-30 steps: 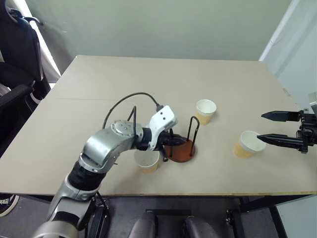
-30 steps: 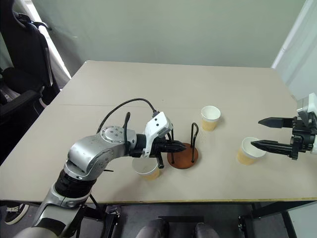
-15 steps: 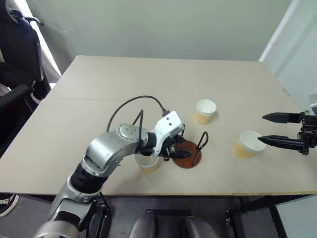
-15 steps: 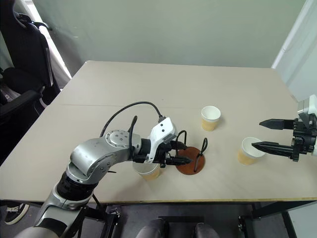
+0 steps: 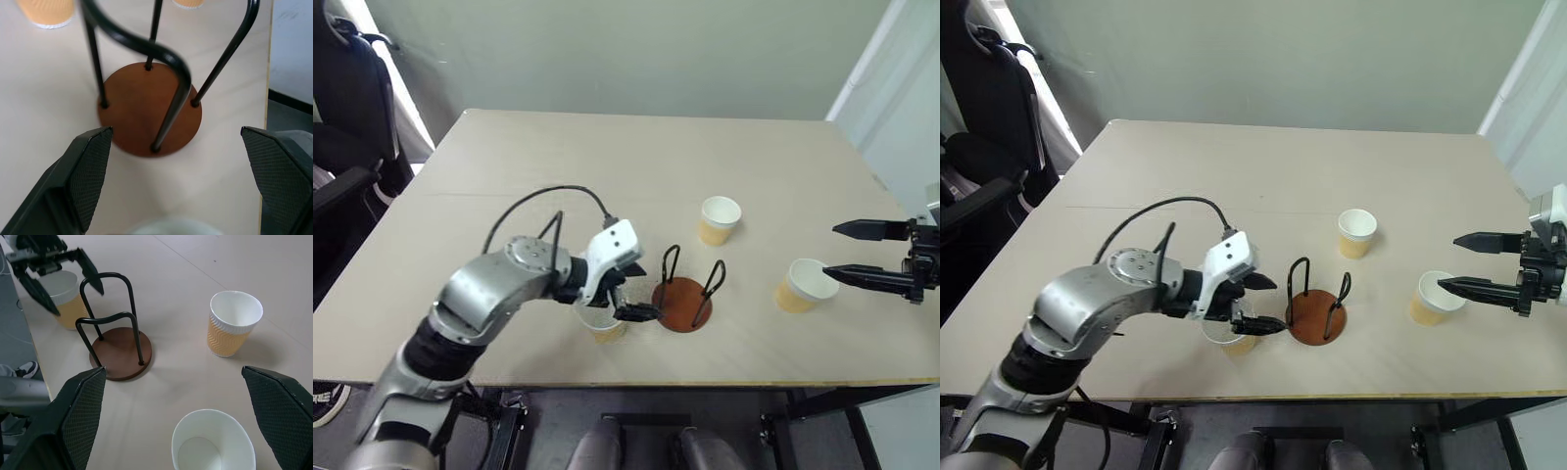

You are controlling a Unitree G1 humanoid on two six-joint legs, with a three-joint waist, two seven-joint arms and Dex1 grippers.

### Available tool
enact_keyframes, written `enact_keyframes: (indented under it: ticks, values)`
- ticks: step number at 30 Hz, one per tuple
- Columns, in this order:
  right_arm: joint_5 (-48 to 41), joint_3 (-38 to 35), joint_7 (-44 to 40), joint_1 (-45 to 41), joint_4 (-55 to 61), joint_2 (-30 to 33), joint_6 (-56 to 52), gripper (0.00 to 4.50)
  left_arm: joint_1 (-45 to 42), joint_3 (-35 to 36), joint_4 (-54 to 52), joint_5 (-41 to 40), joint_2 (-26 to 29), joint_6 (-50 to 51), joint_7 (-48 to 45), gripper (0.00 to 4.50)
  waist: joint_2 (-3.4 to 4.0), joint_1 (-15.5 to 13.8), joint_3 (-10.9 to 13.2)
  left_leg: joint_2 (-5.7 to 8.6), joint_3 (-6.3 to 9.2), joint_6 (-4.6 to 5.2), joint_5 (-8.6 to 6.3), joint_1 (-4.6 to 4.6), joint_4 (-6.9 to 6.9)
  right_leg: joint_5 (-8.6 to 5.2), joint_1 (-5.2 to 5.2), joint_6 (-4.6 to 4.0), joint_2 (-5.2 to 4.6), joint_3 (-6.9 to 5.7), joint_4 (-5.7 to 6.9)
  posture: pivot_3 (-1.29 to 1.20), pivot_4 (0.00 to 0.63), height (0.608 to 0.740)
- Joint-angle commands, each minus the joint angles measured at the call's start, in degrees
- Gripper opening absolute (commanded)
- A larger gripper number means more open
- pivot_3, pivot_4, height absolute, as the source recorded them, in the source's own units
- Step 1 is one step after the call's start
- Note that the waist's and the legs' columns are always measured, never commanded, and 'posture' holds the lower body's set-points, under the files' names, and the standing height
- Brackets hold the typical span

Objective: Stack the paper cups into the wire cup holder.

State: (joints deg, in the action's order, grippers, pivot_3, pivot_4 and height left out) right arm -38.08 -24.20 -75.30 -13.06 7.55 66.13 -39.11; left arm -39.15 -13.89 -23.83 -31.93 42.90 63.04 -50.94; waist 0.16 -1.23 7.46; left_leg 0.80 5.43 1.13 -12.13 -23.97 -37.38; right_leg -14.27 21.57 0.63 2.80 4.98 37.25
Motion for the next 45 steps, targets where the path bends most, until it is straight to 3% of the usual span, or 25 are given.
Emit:
enact_keyframes:
  ticks: [1,4,10,17,29,32,42,45]
  values:
    - [1.6,0.2,-1.7,0.4,1.8,3.0,2.1,4.50,-4.3,10.2,4.8,-1.6,2.4,-5.8,-2.8,4.48,0.01,0.0,0.0,-0.01,0.00,0.01,-0.01,0.00,0.01,0.01,0.01,-0.02,0.00,0.00,0.00,0.00,0.150,0.740]
    - [5.9,3.9,-2.4,2.0,2.2,5.6,4.5,4.50,-5.2,14.5,8.7,-2.6,7.4,-9.8,-9.2,4.48,0.02,0.1,0.0,0.00,0.08,0.01,-0.01,-0.01,0.10,0.03,0.06,-0.09,0.00,-0.01,0.01,0.00,0.150,0.740]
    - [13.5,12.9,-0.8,-0.2,0.6,7.6,7.7,4.50,4.7,22.1,12.3,-1.7,21.3,-22.9,-25.2,4.48,0.09,0.8,0.0,-0.07,0.07,-0.17,-0.31,-0.03,0.25,0.06,0.25,-0.25,0.00,-0.01,-0.12,0.00,0.150,0.740]
    - [16.9,21.5,-1.0,-7.1,-0.5,5.0,8.4,4.50,12.4,28.9,8.7,-4.7,23.1,-26.2,-27.8,4.48,0.09,0.6,0.0,-0.15,0.07,-0.01,-0.45,-0.17,0.25,0.02,0.35,-0.31,0.00,-0.08,-0.13,0.00,0.150,0.740]
    - [21.6,27.3,-3.0,-9.0,-1.4,3.9,10.2,4.50,19.4,35.7,3.9,-9.1,24.5,-24.6,-26.4,4.48,0.10,0.7,0.0,-0.27,0.04,-0.03,-0.50,-0.20,0.24,0.04,0.41,-0.52,0.01,-0.18,-0.10,0.00,0.150,0.740]
    - [24.0,30.2,-1.9,-10.4,-1.5,1.7,11.3,3.89,19.9,35.8,3.7,-9.4,24.8,-24.7,-25.8,4.50,0.09,0.8,0.0,-0.28,0.04,-0.04,-0.49,-0.17,0.23,0.06,0.39,-0.56,0.01,-0.20,-0.10,0.00,0.150,0.740]
    - [29.0,33.3,-2.5,-13.6,-3.7,0.1,14.0,0.13,20.4,35.9,4.0,-9.2,25.4,-25.1,-25.1,4.50,0.12,0.9,0.0,-0.32,0.00,-0.07,-0.50,-0.16,0.24,0.08,0.45,-0.65,0.01,-0.21,-0.05,0.00,0.150,0.740]
    - [26.7,31.0,-4.6,-15.5,-2.8,0.8,13.9,0.03,20.8,36.1,4.2,-9.0,25.5,-25.4,-24.9,4.50,0.12,0.9,0.0,-0.33,0.00,-0.08,-0.51,-0.16,0.25,0.06,0.45,-0.68,0.01,-0.21,-0.05,0.00,0.150,0.740]
